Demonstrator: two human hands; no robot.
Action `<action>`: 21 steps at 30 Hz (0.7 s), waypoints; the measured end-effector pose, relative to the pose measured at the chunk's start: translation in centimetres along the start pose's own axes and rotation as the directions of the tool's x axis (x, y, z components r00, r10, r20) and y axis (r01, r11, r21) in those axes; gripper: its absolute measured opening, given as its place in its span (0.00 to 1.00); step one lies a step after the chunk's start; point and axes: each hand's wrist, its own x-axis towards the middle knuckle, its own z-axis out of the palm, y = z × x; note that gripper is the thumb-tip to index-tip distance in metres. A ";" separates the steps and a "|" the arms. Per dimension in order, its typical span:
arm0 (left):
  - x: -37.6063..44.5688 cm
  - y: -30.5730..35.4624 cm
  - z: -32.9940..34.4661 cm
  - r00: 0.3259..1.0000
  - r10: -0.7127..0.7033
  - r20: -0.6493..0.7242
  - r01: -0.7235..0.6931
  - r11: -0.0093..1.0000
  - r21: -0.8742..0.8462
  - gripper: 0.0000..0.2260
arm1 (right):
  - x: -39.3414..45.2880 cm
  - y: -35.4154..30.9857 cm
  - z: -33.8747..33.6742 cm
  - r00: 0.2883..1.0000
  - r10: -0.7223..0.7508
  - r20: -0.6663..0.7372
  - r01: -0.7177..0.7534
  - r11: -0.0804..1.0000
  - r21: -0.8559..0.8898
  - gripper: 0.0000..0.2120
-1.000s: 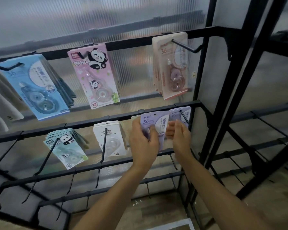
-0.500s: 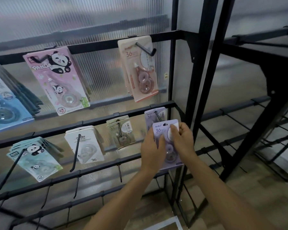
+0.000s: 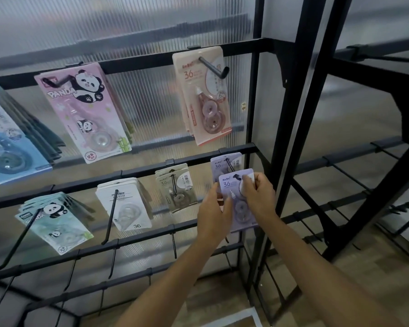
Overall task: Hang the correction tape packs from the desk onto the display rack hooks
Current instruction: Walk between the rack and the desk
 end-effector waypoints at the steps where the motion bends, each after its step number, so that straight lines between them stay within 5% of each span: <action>1: 0.1 -0.1 -0.1 1.000 0.002 0.000 -0.002 1.000 0.028 0.08 | 0.4 0.0 0.4 1.000 0.000 -0.002 0.000 1.000 -0.009 0.07; 11: 1.3 -2.2 -1.5 0.990 -0.119 -0.081 0.135 0.963 0.233 0.20 | 4.3 0.0 3.4 0.999 0.031 0.008 -0.030 0.994 -0.108 0.09; 21: -0.1 -3.5 -2.1 0.987 -0.133 -0.093 0.155 0.940 0.303 0.15 | 0.8 0.7 3.9 0.988 0.072 -0.136 -0.079 0.996 -0.046 0.12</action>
